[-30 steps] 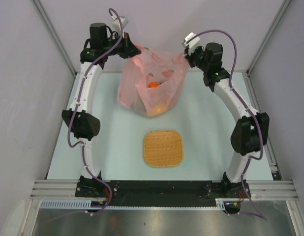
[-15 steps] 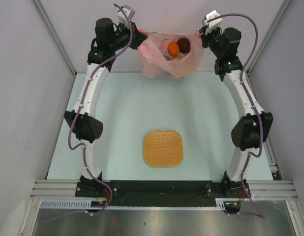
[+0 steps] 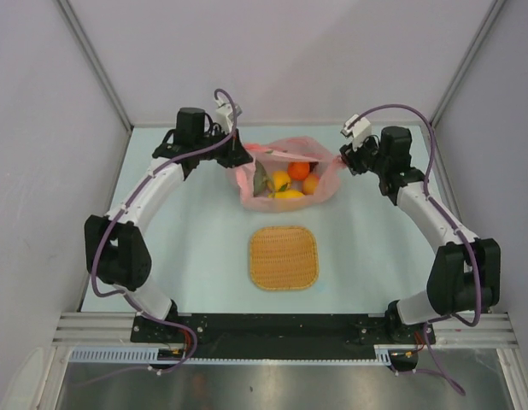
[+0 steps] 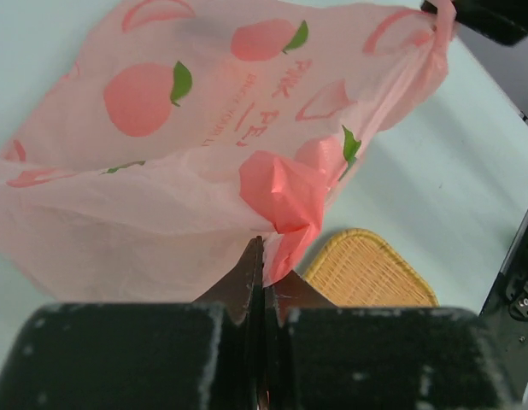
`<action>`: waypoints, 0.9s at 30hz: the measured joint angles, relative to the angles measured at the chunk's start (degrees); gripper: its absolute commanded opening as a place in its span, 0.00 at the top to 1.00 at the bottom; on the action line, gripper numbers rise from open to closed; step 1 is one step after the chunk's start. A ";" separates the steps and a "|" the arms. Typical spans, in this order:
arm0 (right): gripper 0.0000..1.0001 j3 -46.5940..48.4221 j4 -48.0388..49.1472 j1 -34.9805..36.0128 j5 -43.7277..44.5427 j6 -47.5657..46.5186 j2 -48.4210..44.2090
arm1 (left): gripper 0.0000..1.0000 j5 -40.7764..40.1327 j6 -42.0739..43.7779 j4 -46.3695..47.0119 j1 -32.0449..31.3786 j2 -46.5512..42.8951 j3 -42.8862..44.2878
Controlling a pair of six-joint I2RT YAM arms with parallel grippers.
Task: Take the fake fruits out of the plastic bag
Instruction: Adjust the plastic bag at the center of the board.
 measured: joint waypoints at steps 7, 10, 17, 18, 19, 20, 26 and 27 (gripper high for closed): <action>0.11 -0.87 -10.69 2.64 3.67 -2.62 -9.94 | 1.00 -1.05 -2.62 -1.07 0.76 -2.97 -1.60; 0.12 -0.81 -11.19 7.91 5.20 -2.25 -17.59 | 0.99 -1.79 -4.57 -0.59 0.90 -4.79 -1.60; 0.38 0.15 -8.35 21.03 7.23 2.86 -20.52 | 1.00 -3.43 -8.15 1.16 1.01 -6.88 -4.28; 0.41 0.15 -8.09 21.90 7.19 4.00 -19.37 | 1.00 -3.56 -8.63 1.16 1.03 -7.04 -4.92; 0.46 0.15 -7.93 22.58 7.08 5.62 -17.14 | 1.00 -3.72 -9.03 1.29 1.03 -7.21 -5.77; 0.48 0.15 -7.76 22.93 7.02 7.26 -14.75 | 1.00 -3.93 -9.42 1.51 1.03 -7.43 -6.88; 0.50 -0.20 -6.93 23.50 5.42 16.85 -2.89 | 1.00 -4.76 -11.56 2.03 1.03 -8.44 -10.03; 0.49 -0.22 -6.88 23.71 5.14 17.99 -1.75 | 0.99 -4.90 -11.78 2.08 1.03 -8.66 -10.12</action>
